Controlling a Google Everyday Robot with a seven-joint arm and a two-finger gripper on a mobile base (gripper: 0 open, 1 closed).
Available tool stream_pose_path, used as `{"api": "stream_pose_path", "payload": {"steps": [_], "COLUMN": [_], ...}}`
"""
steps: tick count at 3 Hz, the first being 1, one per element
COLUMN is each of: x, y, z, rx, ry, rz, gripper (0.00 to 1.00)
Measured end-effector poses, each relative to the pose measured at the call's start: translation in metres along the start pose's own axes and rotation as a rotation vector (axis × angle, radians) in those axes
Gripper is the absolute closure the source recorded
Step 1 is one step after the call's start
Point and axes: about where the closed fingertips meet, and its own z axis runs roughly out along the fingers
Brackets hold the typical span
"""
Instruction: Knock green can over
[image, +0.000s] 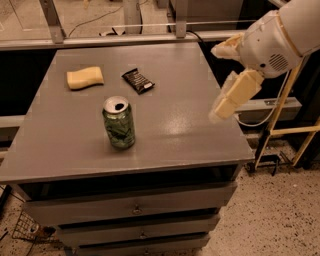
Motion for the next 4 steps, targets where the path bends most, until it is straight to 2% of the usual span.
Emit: {"api": "stream_pose_path", "payload": {"steps": [1,2,3,4], "x": [-0.032,-0.051,-0.066,-0.075], "y": [0.004,0.021,0.037,0.041], "z": [0.025,0.06,0.095,0.111], "rx": [-0.051,-0.123,-0.183,-0.203], "ry": [-0.109,-0.146,-0.201,-0.239], "rz": [-0.041,-0.057,-0.047,-0.039], "gripper": [0.0,0.0,0.0,0.0]}}
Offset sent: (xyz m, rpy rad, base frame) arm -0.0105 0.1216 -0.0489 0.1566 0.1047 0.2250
